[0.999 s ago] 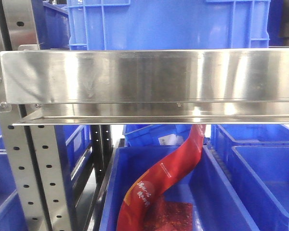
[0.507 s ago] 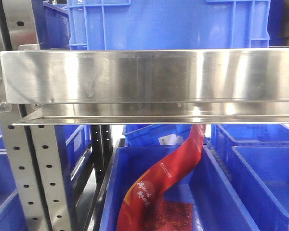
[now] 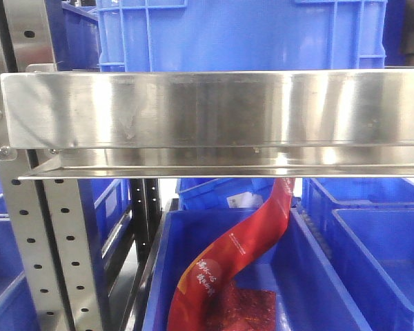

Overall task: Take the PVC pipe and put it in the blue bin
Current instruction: 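Open both grippers to drop the pipe into the blue bin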

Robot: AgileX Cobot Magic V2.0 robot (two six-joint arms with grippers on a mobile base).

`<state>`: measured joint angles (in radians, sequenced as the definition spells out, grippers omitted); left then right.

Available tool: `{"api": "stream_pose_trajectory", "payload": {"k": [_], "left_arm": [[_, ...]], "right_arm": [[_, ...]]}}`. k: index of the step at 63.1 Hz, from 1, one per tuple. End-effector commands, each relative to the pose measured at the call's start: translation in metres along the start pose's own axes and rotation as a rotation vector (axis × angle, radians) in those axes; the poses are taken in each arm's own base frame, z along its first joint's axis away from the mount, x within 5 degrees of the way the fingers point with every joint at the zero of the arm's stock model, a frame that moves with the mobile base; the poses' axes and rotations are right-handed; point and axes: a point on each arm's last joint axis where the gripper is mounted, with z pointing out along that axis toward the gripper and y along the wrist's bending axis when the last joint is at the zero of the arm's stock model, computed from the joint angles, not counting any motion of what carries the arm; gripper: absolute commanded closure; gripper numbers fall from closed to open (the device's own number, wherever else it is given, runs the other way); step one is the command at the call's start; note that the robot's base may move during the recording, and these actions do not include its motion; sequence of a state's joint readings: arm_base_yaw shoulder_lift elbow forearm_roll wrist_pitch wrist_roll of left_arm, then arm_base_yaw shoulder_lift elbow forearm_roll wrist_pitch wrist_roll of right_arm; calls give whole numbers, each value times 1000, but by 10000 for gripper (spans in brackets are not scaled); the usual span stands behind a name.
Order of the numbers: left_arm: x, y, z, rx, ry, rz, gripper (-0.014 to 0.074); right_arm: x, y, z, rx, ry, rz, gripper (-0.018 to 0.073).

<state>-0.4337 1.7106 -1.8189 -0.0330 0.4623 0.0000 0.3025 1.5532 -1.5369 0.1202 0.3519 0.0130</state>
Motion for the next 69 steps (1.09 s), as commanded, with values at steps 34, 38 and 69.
{"api": "stream_pose_trajectory", "payload": {"k": [34,38,69], "left_arm": [[-33,-3,-106,2,-10,4,707],[-27,-3,-119,5,-20,-1,707],[81,25,-208,-123,-231,-81,707]], "right_arm": [[-25,6,-90,-11,-102,-23,727],[-21,6,-101,-11,-153,-22,727],[88,-8,-167,11,-255,-22,727]]}}
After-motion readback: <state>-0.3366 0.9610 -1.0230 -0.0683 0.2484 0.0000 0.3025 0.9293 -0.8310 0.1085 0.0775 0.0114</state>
